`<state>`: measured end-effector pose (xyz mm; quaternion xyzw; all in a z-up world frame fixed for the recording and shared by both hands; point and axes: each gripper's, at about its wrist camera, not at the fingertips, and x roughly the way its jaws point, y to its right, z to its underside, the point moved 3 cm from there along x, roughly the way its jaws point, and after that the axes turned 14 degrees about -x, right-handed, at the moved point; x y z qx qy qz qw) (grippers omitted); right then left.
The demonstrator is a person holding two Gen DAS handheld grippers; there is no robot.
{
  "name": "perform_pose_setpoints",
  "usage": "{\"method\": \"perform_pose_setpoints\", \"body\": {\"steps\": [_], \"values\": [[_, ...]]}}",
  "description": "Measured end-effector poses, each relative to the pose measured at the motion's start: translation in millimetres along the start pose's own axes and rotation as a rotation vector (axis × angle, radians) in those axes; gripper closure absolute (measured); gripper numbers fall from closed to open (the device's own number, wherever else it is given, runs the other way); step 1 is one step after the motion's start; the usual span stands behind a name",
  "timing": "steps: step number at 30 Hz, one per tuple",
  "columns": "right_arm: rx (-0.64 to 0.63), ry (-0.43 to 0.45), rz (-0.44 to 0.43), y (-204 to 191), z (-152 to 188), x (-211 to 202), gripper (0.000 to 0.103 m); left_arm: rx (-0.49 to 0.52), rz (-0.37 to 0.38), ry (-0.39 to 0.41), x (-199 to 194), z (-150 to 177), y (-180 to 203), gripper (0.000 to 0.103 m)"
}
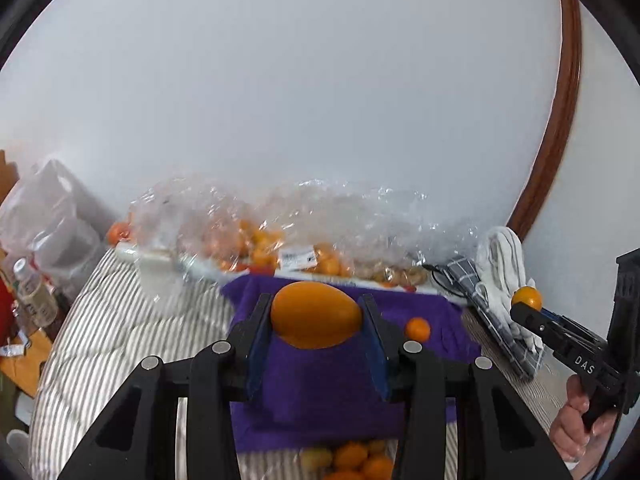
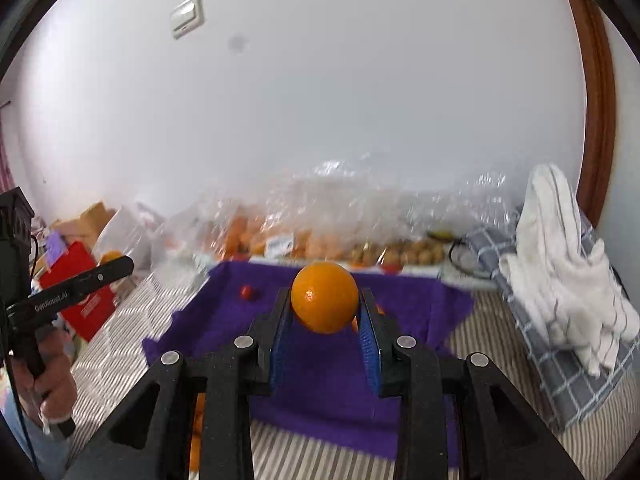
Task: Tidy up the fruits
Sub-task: 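Carry the orange with the right tool while the left tool carries the oval orange onto the towel, then open the right tool onto the towel while the left tool releases the oval orange there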
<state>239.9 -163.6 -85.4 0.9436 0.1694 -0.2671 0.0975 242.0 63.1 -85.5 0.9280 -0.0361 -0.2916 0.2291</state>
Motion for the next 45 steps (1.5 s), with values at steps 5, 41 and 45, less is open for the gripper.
{"method": "perform_pose_setpoints", "body": {"steps": [5,41,45], "values": [[-0.002,-0.026,0.028,10.9,0.4,28.1,0.071,0.007,-0.022,-0.007,36.0,6.1,0.9,0.063],[-0.017,-0.379,0.064,21.4,87.7,118.8,0.071,0.096,-0.180,-0.225,112.8,72.8,-25.6,0.062],[-0.018,-0.381,0.063,21.8,87.7,118.6,0.068,0.108,-0.186,-0.225,113.7,73.2,-25.4,0.062]]}}
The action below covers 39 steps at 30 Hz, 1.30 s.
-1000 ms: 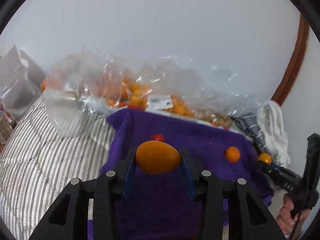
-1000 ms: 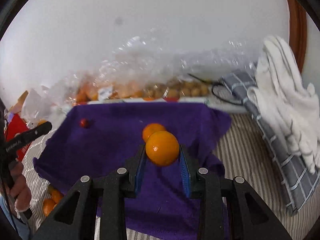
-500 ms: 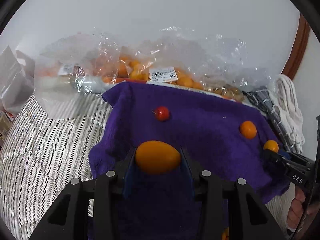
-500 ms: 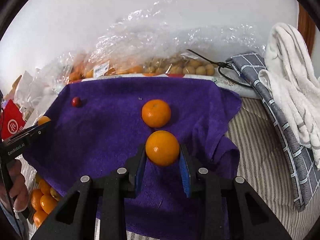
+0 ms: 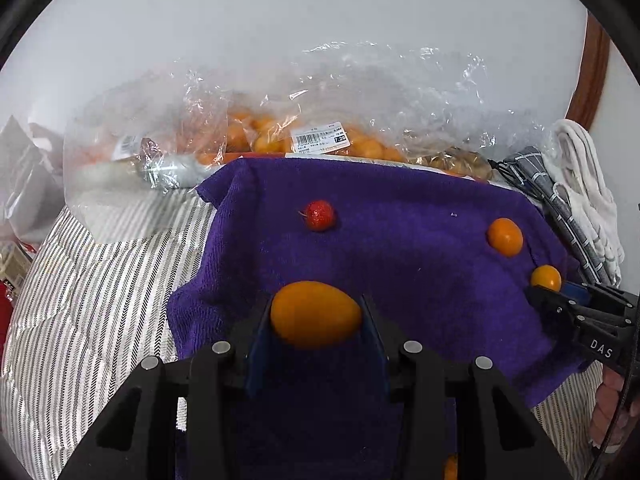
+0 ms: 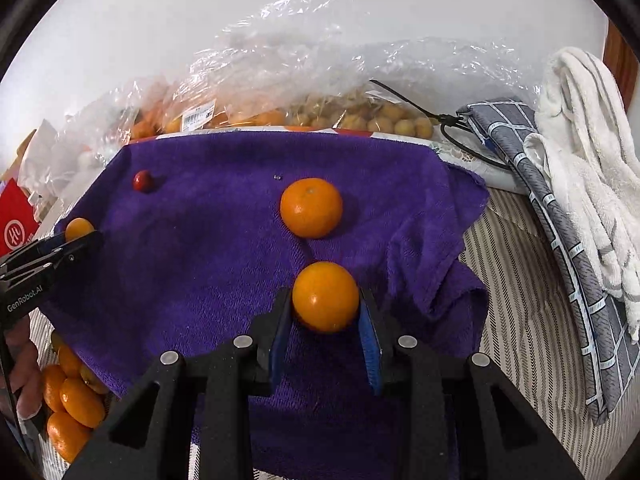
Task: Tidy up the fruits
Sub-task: 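Open the right tool onto the towel while the left tool releases the oval orange there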
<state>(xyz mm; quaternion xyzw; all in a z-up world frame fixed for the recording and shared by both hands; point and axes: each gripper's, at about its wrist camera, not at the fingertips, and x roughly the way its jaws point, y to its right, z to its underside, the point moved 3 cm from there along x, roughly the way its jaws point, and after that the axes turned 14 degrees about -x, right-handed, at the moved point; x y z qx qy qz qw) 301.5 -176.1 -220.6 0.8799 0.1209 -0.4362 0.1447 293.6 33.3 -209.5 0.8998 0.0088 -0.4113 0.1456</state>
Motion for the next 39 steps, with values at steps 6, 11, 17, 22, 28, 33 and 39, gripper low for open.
{"method": "perform_pose_setpoints", "body": {"steps": [6,11,17,22,28,33,39], "values": [[0.004,0.014,-0.004,1.8,-1.5,-4.1,0.057,0.002,0.006,-0.001,1.1,-0.1,0.3,0.062],[0.014,0.047,0.003,5.5,-4.0,-13.7,0.053,0.005,0.012,-0.001,-0.2,-0.2,0.7,0.062],[-0.008,0.088,0.019,2.6,-6.0,-27.1,0.053,0.000,0.024,0.018,-5.5,-0.7,0.2,0.062],[0.023,0.117,0.050,7.2,-6.8,-38.2,0.053,-0.019,0.051,0.065,-17.3,-3.2,-1.4,0.062],[0.030,0.161,0.045,4.5,-11.1,-58.7,0.053,-0.035,0.082,0.162,-39.6,-7.5,-4.0,0.062],[0.042,0.144,0.018,-5.6,-12.9,-64.8,0.053,-0.044,0.121,0.170,-56.3,-9.3,-12.6,0.062],[0.014,0.105,0.013,-34.6,5.0,-87.3,0.053,-0.043,0.111,0.150,-79.3,13.2,-45.0,0.062]]}}
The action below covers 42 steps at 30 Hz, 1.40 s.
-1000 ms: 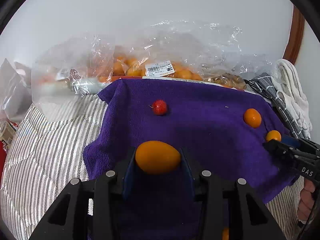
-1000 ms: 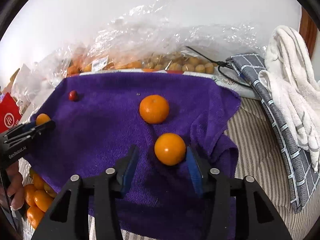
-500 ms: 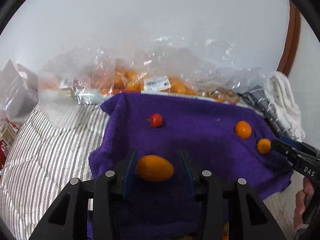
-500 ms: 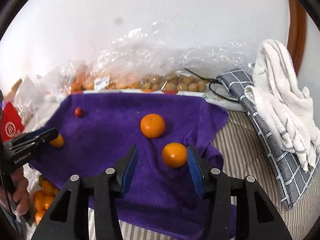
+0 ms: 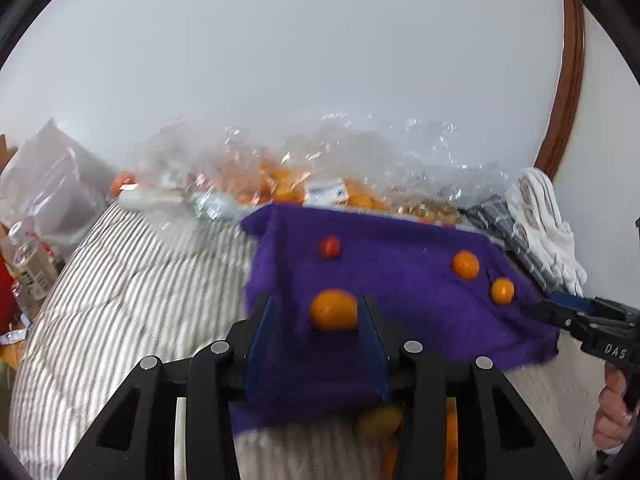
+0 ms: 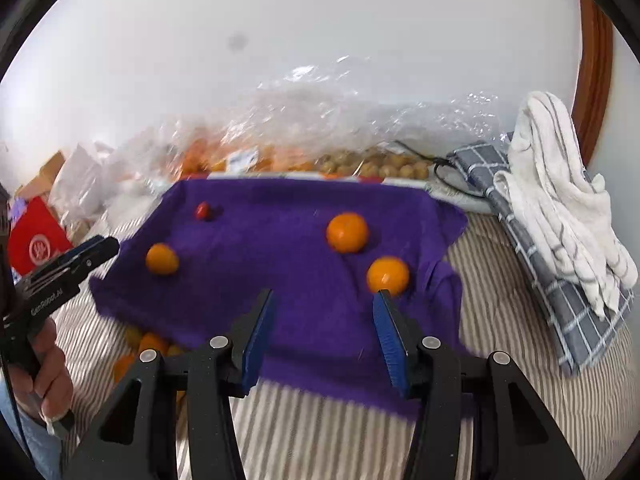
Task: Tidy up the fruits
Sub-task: 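Open the right tool onto the towel while the left tool releases the oval orange there, then withdraw both open tools back toward the fruit pile, then grasp a large orange with the right tool while the left tool grasps another orange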
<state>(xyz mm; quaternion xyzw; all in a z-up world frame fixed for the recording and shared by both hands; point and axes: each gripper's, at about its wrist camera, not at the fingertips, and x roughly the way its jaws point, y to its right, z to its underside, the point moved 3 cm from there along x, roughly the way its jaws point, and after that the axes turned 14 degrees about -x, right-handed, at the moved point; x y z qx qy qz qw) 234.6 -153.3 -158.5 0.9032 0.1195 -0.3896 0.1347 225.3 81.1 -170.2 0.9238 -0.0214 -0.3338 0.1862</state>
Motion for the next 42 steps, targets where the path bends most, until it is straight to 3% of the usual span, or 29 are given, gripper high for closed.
{"method": "perform_pose_setpoints", "body": {"steps": [7,11,19,28,34,36,42], "values": [[0.011,-0.026,-0.107,-44.8,30.3,-17.9,0.053,-0.048,-0.053,-0.056,-27.1,26.5,-44.9,0.062],[-0.040,-0.025,-0.168,-80.1,42.0,-25.0,0.047,-0.039,-0.085,-0.077,-41.1,42.4,-55.4,0.062],[-0.132,-0.046,-0.205,-130.8,52.7,-17.4,0.046,-0.053,-0.140,-0.112,-50.5,56.1,-66.2,0.062],[-0.106,-0.074,-0.195,-141.1,59.1,6.9,0.046,-0.081,-0.131,-0.138,-45.7,56.3,-68.3,0.062],[-0.102,-0.068,-0.185,-141.0,58.2,9.0,0.055,-0.124,-0.117,-0.169,-40.8,56.0,-75.4,0.063],[-0.106,-0.066,-0.195,-141.7,58.2,8.2,0.061,-0.141,-0.100,-0.178,-39.7,56.2,-77.3,0.069],[-0.118,-0.065,-0.197,-139.4,60.8,1.4,0.061,-0.070,-0.085,-0.202,-38.8,61.5,-65.1,0.073]]}}
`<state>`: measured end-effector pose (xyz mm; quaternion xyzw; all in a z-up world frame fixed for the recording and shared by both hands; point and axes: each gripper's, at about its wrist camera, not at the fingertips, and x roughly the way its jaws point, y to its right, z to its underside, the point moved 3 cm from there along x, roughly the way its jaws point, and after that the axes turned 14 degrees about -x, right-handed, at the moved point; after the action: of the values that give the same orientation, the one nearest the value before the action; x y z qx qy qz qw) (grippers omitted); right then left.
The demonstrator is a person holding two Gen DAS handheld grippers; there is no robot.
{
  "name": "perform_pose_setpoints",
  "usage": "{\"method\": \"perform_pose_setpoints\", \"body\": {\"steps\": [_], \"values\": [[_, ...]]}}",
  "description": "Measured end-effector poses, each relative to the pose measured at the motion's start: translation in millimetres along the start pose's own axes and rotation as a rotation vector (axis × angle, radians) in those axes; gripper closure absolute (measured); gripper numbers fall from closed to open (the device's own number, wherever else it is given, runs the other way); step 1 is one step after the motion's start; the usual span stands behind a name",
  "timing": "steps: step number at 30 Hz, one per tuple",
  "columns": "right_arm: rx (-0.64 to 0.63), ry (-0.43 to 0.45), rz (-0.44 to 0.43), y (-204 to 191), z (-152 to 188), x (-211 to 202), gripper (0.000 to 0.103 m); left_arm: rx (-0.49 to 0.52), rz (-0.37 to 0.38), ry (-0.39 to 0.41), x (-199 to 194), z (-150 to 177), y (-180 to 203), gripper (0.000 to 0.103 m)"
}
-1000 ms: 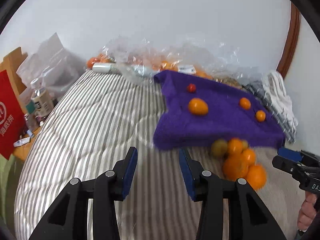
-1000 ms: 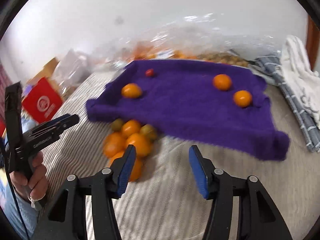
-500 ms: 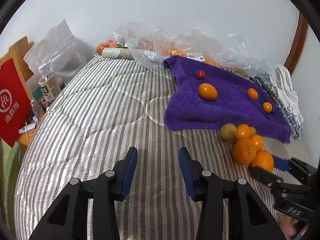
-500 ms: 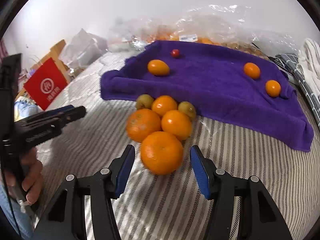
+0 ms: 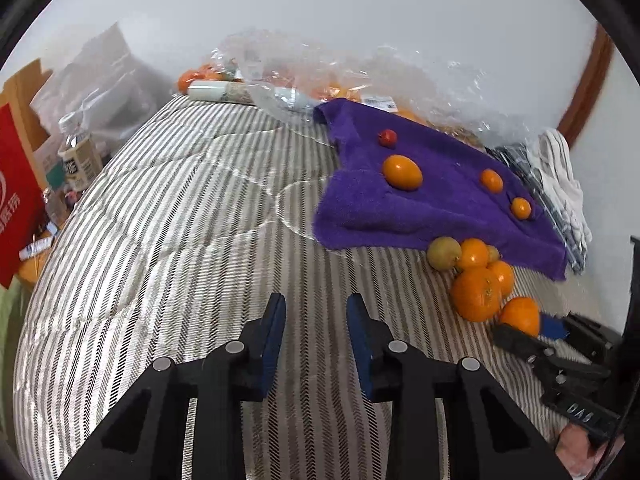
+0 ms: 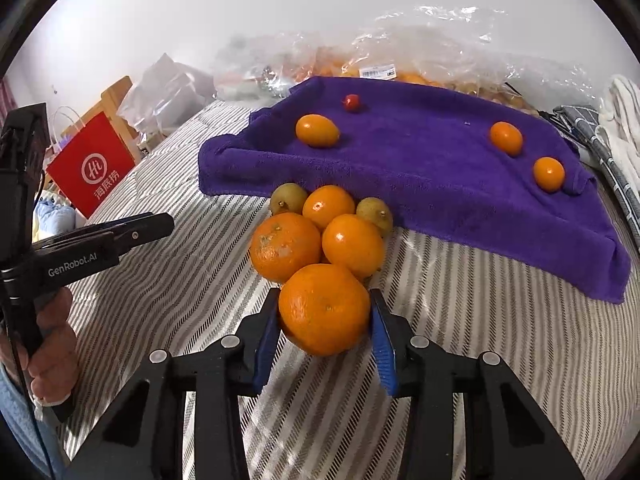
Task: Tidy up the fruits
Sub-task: 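Grasp a large orange with the right tool while the left tool grasps another orange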
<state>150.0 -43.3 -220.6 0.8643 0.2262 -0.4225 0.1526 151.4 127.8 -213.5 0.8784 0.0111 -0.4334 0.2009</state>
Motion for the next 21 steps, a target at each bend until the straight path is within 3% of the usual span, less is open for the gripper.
{"method": "perform_pose_setpoints", "body": {"steps": [8,14,18,21], "values": [[0.022,0.047,0.102,42.1,18.7,-36.9,0.061,0.019,-0.008,-0.024,3.8,-0.2,3.3,0.073],[0.051,0.048,0.196,89.5,33.9,-48.5,0.061,0.027,0.066,-0.030,-0.7,2.5,8.2,0.074],[0.114,0.062,0.178,113.5,44.0,-49.5,0.061,0.165,0.095,0.044,-12.8,11.1,38.6,0.072],[0.125,0.071,0.186,121.8,48.9,-50.6,0.061,0.191,0.130,-0.008,-10.1,15.8,64.9,0.072]]}}
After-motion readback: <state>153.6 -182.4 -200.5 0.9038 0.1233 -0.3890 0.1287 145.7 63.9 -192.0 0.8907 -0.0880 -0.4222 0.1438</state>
